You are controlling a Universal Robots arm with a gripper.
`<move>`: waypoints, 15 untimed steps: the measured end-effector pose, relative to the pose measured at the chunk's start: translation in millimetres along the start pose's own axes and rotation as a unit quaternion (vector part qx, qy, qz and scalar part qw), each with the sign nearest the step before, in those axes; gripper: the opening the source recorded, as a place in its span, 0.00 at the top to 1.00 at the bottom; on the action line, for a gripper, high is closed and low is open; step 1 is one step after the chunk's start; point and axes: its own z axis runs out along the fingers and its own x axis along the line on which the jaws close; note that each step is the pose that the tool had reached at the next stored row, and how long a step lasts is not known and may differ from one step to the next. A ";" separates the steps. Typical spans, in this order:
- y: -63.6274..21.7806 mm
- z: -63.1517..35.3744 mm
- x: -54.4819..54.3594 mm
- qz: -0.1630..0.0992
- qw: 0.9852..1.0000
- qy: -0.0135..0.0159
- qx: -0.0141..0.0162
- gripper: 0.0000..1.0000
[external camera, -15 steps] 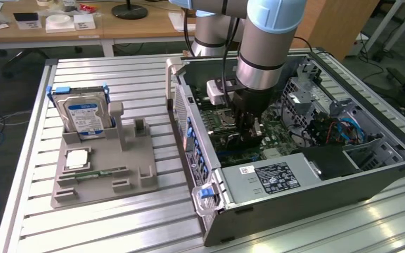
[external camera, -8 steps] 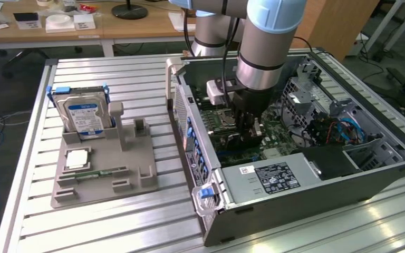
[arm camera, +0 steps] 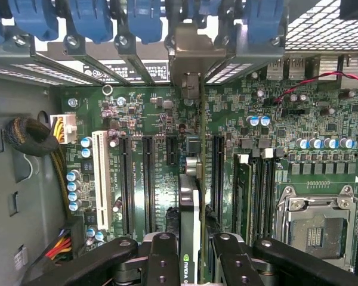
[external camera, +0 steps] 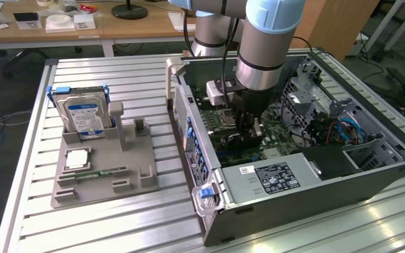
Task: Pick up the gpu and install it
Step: 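Insert the gpu into the slot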
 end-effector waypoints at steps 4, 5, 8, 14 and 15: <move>0.2 0.1 -0.3 0.000 1.000 0.000 0.000 0.74; 0.2 0.1 -0.4 0.000 1.000 0.000 0.000 0.74; 0.3 0.1 -0.5 0.000 1.000 0.000 0.000 0.74; 0.3 0.1 -0.5 0.001 1.000 0.000 0.000 0.74; 0.3 0.1 -0.5 0.001 1.000 0.000 0.000 0.74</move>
